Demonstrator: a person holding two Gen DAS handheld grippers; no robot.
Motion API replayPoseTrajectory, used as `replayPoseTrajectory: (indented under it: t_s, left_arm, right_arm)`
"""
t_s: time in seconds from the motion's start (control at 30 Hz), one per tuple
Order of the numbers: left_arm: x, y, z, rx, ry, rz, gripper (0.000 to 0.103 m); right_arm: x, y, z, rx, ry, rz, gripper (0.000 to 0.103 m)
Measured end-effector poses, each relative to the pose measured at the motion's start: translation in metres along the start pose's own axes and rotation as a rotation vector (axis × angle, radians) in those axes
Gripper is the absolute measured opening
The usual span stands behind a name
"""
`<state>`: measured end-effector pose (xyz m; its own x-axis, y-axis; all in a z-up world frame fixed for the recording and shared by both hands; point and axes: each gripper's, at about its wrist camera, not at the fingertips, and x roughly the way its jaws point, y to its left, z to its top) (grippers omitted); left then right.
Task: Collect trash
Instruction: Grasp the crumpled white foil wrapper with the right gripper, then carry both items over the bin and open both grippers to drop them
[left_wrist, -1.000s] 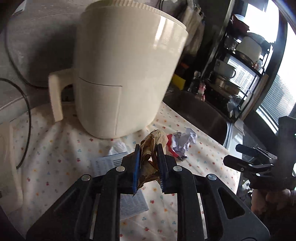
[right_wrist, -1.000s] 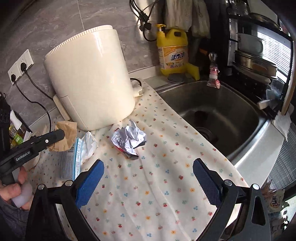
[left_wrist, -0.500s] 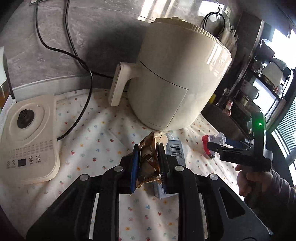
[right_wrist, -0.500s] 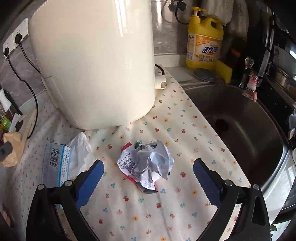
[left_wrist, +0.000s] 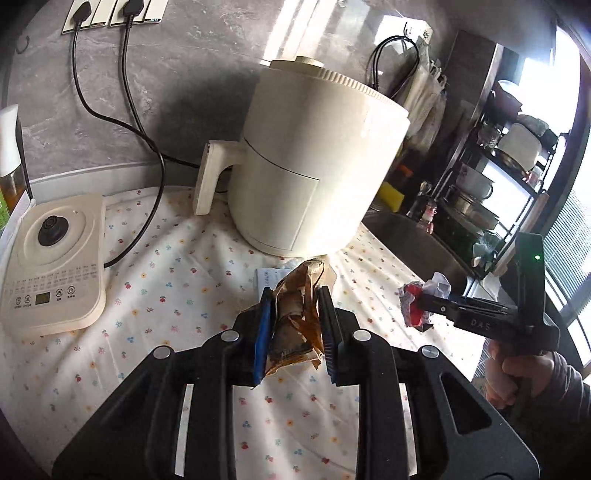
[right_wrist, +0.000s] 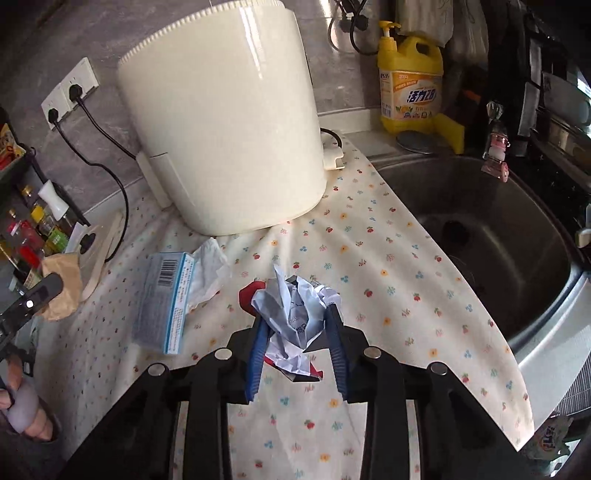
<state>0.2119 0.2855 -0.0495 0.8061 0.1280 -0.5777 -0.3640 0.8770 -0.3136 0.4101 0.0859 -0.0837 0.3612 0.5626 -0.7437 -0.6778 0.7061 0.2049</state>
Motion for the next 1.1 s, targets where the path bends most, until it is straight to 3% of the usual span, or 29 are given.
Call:
replayPoseTrajectory:
  t_s: [0.2,0.57,0.73,1.1]
  left_arm:
    - [-0.011,-0.045,-0.013,0.022,0.011,-0.031,0.024]
    - [-0.024,-0.129,-0.061,0.088,0.06,-0.108,0.023]
    - [-0.034,-0.174,-0.091,0.134,0.056,-0.152,0.019]
    - [-0.005,-0.255,-0.186,0.197,0.279,-0.245,0.018]
  right_arm:
    - [-0.062,-0.014,-0.037,0.009,-0.035,0.02,0.031]
    - [-0.149,-0.08,-0.11,0.125,-0.065,-0.036,0.031]
    - [-0.175,-0.113,-0.155,0.182,-0.048,-0.076,0.032]
    - [-0.195,-0.175,-0.263,0.329,0.057,-0.138,0.033]
